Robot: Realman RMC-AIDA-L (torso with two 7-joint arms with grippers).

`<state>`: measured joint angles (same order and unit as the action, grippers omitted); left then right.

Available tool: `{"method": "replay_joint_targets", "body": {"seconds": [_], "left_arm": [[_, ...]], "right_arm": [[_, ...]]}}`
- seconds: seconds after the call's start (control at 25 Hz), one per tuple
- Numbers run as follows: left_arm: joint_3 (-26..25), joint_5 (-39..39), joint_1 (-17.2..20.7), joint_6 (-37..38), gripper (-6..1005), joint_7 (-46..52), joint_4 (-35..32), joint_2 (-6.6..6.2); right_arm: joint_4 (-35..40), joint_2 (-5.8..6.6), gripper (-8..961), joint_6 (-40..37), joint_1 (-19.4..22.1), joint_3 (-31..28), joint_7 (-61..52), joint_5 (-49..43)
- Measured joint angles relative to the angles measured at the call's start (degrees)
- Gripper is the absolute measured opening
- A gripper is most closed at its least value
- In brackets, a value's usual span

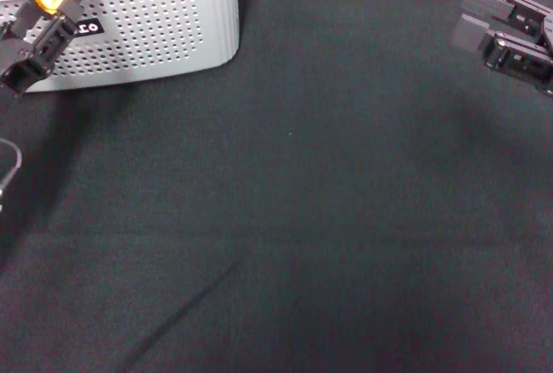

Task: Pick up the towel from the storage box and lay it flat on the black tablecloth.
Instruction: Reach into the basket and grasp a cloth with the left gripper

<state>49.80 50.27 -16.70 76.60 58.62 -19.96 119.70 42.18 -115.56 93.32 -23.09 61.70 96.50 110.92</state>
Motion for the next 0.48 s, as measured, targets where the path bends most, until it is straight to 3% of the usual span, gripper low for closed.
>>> {"method": "replay_joint_targets", "body": {"seconds": [0.24,0.48], "left_arm": [[-0.13,-0.09,-0.01,0.31,853,0.17,0.09,0.01],[-0.14,-0.13,0.19,0.37,617,0.37,0.10,0.01]], "right_arm": [[0.00,-0.02,766,0.01,-0.01,0.00,0.00,0.00],[0.00,-0.02,766,0.02,0.13,0.00,0.00,-0.01]]}}
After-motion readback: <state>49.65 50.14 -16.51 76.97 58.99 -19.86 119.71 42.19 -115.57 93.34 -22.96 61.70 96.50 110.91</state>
